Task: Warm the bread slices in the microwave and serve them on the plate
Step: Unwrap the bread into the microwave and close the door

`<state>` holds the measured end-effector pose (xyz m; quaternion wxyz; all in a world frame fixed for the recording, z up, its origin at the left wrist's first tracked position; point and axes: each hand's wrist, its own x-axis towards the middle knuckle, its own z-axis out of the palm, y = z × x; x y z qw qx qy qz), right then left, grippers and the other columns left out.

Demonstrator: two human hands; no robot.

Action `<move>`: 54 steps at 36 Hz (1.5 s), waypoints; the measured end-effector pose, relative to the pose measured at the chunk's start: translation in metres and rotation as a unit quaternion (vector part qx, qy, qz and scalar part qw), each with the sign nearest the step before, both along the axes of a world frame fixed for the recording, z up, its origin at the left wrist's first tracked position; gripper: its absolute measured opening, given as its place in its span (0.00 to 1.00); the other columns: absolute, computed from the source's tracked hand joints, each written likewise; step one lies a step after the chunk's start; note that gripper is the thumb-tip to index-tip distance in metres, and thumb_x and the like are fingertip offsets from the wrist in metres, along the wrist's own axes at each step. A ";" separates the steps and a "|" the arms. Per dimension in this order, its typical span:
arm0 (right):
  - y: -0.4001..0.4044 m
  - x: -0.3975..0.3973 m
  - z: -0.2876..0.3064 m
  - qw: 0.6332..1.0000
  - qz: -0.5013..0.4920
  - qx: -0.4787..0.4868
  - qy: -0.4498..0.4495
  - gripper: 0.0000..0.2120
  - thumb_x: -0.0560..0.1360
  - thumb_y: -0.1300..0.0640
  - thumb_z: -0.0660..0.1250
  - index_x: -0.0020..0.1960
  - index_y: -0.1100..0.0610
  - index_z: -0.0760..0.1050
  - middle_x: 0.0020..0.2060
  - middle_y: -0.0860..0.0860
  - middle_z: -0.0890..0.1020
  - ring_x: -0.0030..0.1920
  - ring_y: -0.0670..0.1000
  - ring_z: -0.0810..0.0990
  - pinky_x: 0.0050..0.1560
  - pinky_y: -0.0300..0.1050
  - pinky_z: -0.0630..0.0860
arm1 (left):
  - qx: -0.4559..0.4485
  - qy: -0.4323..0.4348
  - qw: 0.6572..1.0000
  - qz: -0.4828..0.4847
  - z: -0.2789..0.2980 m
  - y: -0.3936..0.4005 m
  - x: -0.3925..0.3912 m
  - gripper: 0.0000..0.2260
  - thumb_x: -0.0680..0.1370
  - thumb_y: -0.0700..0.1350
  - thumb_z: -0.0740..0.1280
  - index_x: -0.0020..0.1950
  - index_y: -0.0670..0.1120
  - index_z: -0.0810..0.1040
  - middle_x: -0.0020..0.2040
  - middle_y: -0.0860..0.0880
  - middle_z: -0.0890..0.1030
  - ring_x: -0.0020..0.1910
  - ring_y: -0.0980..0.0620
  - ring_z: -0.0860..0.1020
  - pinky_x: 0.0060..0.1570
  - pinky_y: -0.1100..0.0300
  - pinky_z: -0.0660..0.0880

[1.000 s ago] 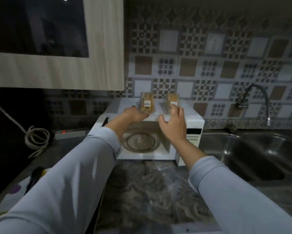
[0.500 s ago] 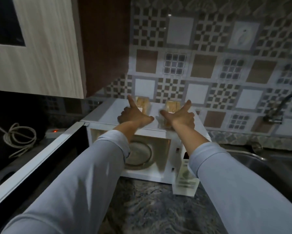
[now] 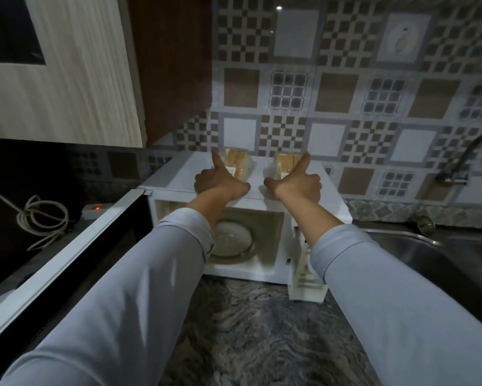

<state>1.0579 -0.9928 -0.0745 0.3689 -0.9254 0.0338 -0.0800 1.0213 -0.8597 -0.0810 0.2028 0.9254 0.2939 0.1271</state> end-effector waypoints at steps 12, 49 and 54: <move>-0.002 -0.087 -0.018 0.998 -0.037 0.045 -0.027 0.52 0.65 0.38 0.72 0.77 0.49 0.43 0.63 0.61 0.70 0.63 0.61 0.70 0.60 0.53 0.71 | -0.015 -0.072 0.997 -0.040 -0.023 -0.007 -0.083 0.50 0.70 0.64 0.67 0.77 0.51 0.36 0.67 0.37 0.68 0.65 0.38 0.68 0.63 0.46 0.70; -0.023 -0.199 -0.233 0.995 -0.005 0.007 0.098 0.54 0.65 0.42 0.75 0.78 0.53 0.44 0.68 0.63 0.68 0.68 0.62 0.68 0.66 0.52 0.66 | -0.138 -0.005 0.987 0.087 -0.250 -0.026 -0.210 0.50 0.67 0.59 0.70 0.77 0.53 0.39 0.74 0.39 0.62 0.71 0.37 0.64 0.69 0.43 0.64; -0.022 -0.198 -0.241 0.994 0.009 -0.011 0.110 0.54 0.66 0.42 0.75 0.77 0.53 0.43 0.66 0.64 0.69 0.66 0.63 0.69 0.64 0.52 0.68 | -0.117 0.009 0.987 0.109 -0.258 -0.022 -0.207 0.52 0.66 0.58 0.73 0.78 0.50 0.40 0.72 0.38 0.64 0.70 0.37 0.65 0.68 0.43 0.64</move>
